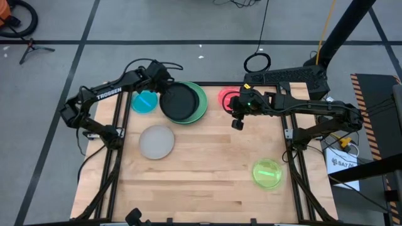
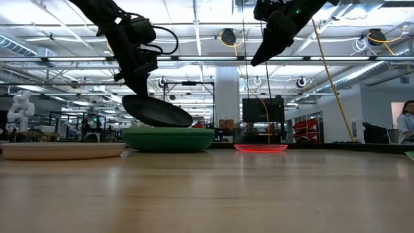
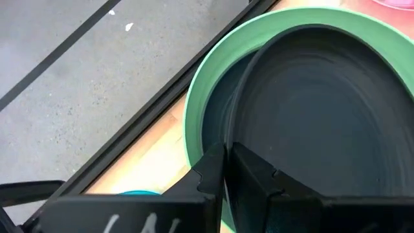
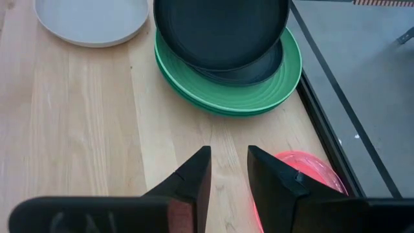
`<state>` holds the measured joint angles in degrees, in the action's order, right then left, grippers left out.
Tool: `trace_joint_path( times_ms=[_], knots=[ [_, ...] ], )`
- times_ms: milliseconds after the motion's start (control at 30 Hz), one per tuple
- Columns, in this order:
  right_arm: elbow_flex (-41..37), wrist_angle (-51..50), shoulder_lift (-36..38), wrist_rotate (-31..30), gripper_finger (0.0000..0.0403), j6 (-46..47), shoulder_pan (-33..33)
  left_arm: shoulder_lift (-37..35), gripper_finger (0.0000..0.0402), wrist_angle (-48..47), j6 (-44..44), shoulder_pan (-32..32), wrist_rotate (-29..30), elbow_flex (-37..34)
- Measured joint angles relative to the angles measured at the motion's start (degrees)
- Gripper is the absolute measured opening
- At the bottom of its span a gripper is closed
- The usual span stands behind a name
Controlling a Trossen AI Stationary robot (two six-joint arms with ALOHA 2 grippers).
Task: Stack plastic plates
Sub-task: Stack the black plate on the dark blue plate, then stack the gray plate on the black plate
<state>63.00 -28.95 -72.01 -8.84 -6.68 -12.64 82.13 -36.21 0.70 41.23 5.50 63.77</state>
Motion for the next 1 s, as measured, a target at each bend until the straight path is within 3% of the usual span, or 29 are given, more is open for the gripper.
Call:
trace_joint_path(
  times_ms=[733,867,1000],
  knots=[
    [0.00,0.02,0.00,0.04,0.0093,0.00,0.00,0.00,0.0038,0.65,-3.89,0.00,-1.01,0.00],
    [0.00,0.01,0.00,0.07,0.0093,0.00,0.00,0.00,0.0052,1.96,-8.25,0.26,3.35,0.00],
    [0.00,0.02,0.00,0.07,0.0093,0.00,0.00,-0.02,0.0055,2.48,-7.29,0.32,3.85,0.00]
  ],
)
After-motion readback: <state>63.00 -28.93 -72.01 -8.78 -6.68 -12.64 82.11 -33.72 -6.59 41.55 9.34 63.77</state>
